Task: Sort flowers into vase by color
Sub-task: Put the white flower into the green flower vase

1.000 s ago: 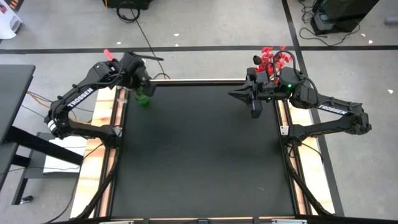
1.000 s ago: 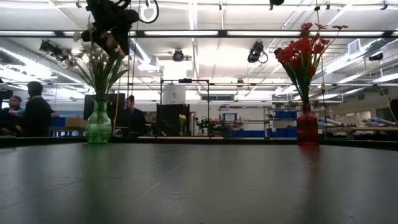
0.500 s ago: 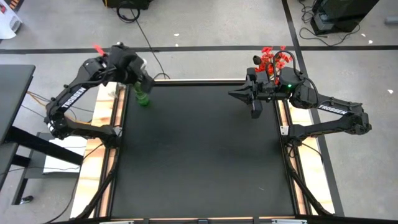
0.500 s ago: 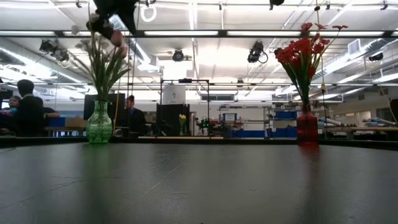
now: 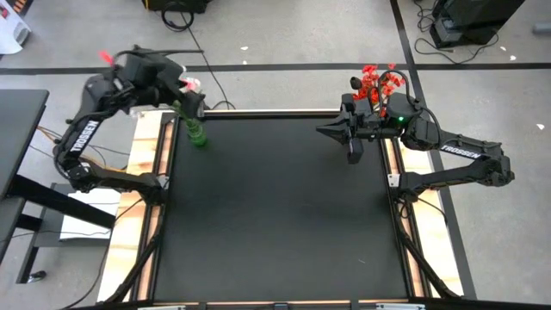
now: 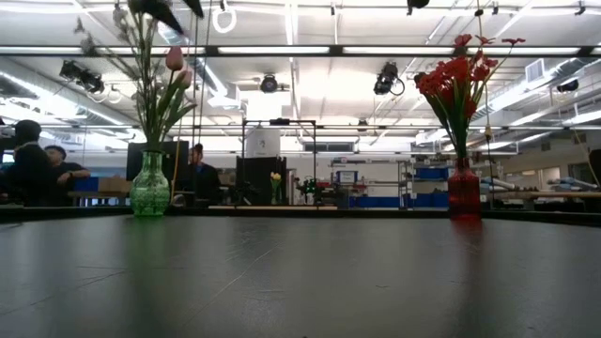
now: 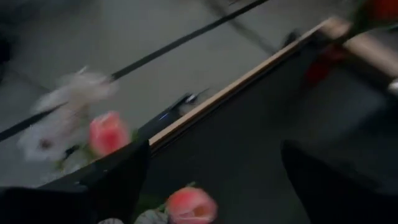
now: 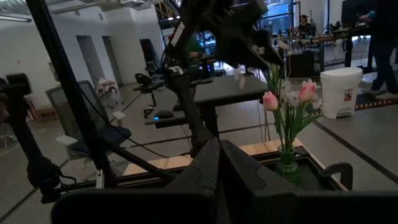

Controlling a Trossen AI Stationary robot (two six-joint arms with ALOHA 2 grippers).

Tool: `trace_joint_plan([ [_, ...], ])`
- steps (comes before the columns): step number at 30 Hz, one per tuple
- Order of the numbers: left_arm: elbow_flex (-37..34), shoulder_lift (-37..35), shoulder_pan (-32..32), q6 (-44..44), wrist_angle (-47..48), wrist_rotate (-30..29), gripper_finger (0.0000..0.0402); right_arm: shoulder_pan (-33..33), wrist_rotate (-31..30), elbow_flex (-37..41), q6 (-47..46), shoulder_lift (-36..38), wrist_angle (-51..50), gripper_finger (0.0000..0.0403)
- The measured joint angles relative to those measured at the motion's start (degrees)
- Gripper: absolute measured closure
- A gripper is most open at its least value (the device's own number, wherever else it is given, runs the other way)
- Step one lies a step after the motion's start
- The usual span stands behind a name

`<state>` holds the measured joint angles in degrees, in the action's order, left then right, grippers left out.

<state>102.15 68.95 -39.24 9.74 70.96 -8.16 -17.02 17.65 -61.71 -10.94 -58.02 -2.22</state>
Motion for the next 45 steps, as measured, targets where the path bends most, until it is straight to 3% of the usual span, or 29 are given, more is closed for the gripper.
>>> trace_joint_plan([
  [4,7.4,0.0,3.1,-1.0,-0.7,7.5,0.007,0.0,0.0,0.0,0.0,0.0,0.0,0.0379],
  [10,14.0,-0.5,10.5,-4.3,-5.8,26.4,0.0106,0.0,0.0,0.0,0.0,0.0,0.0,0.0379],
  [17,14.0,-0.7,16.1,-4.5,-7.8,27.8,0.0109,0.0,0.0,0.0,0.0,0.0,0.0,0.0379],
  [24,14.0,-0.4,19.7,-5.0,-14.6,39.4,0.0109,0.0,0.0,0.0,0.0,0.0,0.0,0.0379],
  [28,13.7,-0.4,21.6,-12.3,-14.8,45.7,0.0109,0.0,0.0,0.0,0.0,0.0,0.0,0.0379],
  [33,12.5,0.7,25.7,-21.7,-14.7,45.2,0.0109,0.0,0.0,0.0,0.0,0.0,0.0,0.0379],
  [37,12.5,2.8,29.6,-20.8,-14.8,45.0,0.0109,0.0,0.0,0.0,0.0,0.0,0.0,0.0379],
  [42,12.4,4.3,34.5,-18.1,-19.3,54.8,0.0109,0.0,0.0,0.0,-0.3,0.0,0.1,0.0379],
  [45,12.4,4.8,37.1,-14.4,-25.3,56.6,0.0109,0.2,-3.7,0.0,-9.5,-0.4,4.2,0.0379],
])
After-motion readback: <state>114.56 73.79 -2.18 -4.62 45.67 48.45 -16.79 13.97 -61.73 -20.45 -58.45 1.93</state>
